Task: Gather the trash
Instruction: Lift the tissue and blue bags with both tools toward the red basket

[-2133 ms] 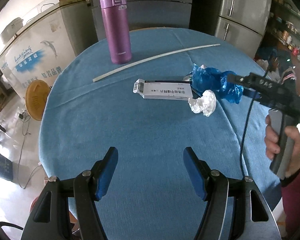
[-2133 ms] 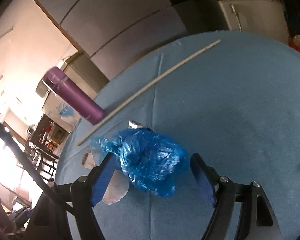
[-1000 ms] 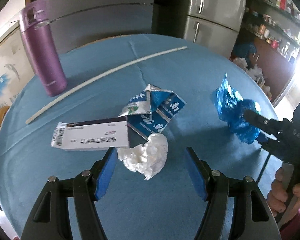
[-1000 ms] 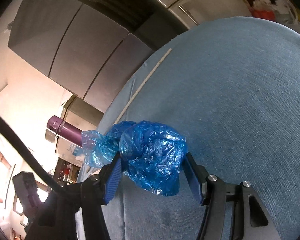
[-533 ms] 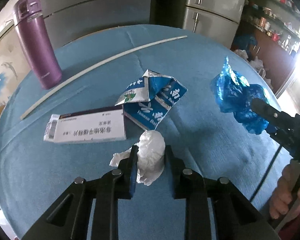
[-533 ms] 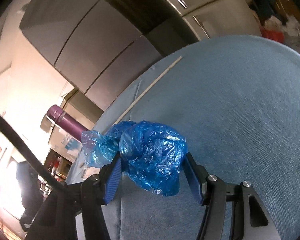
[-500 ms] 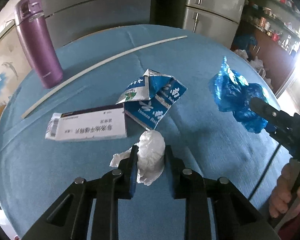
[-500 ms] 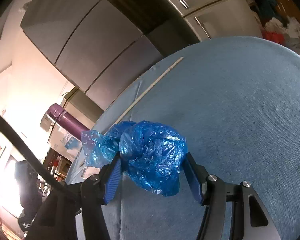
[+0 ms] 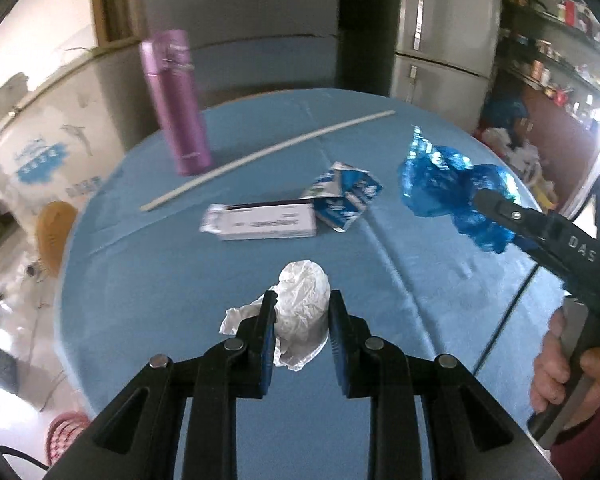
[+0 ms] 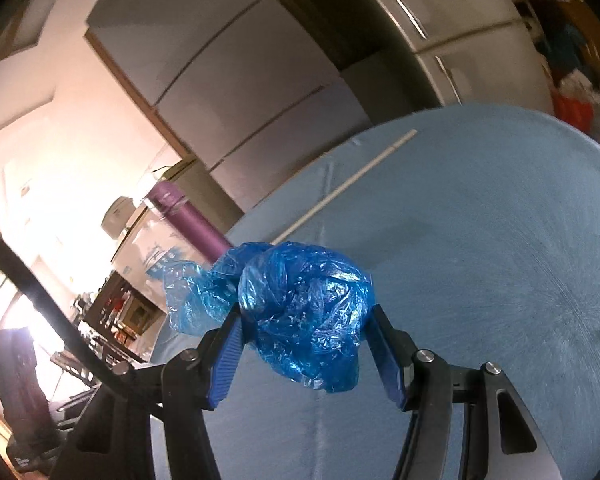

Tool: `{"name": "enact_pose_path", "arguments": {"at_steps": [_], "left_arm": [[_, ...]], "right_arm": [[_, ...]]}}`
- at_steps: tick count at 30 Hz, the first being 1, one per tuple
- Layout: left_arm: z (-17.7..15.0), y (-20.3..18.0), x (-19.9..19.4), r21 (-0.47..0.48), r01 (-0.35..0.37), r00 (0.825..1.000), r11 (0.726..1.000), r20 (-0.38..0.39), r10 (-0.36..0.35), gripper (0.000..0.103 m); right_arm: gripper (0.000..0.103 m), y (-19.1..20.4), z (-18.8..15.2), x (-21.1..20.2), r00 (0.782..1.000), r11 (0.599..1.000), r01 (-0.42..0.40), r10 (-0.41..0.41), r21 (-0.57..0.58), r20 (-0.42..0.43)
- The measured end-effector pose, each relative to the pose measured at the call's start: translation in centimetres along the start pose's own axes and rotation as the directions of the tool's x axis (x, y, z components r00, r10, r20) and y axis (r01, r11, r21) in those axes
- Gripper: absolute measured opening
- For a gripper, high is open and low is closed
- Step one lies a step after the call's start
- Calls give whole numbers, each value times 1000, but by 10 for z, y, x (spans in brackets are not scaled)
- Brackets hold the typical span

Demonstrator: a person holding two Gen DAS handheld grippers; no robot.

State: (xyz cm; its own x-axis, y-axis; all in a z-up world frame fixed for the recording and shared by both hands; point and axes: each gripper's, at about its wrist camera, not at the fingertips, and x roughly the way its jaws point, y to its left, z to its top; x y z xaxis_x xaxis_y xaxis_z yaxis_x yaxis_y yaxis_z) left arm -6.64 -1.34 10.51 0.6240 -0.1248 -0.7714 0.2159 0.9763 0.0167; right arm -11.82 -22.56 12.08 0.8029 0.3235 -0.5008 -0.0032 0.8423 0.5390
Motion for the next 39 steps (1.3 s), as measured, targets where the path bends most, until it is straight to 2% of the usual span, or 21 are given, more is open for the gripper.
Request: {"name": "enact_pose_path", "arguments": {"at_steps": [5,14,28,39], "left_arm": [[-13,13,-30,-23,-59,998,998,18,59,26],[-29,10,-89,-2,-158,979,987,128,157,26],[-45,8,-151,-9,-228,944,974,243,223,26],[-55,21,-176,-39,-262,921,964,290,262,26]], "right_arm": [[63,23,-8,-20,1000,999,-2,2,-44,9],[63,59,-9,-62,998,995,-19,24,-95,55],[63,100,-23,-108,994,987,-37,53,-159,98],[63,121,-24,-114,991,979,-63,84,-193,101]]}}
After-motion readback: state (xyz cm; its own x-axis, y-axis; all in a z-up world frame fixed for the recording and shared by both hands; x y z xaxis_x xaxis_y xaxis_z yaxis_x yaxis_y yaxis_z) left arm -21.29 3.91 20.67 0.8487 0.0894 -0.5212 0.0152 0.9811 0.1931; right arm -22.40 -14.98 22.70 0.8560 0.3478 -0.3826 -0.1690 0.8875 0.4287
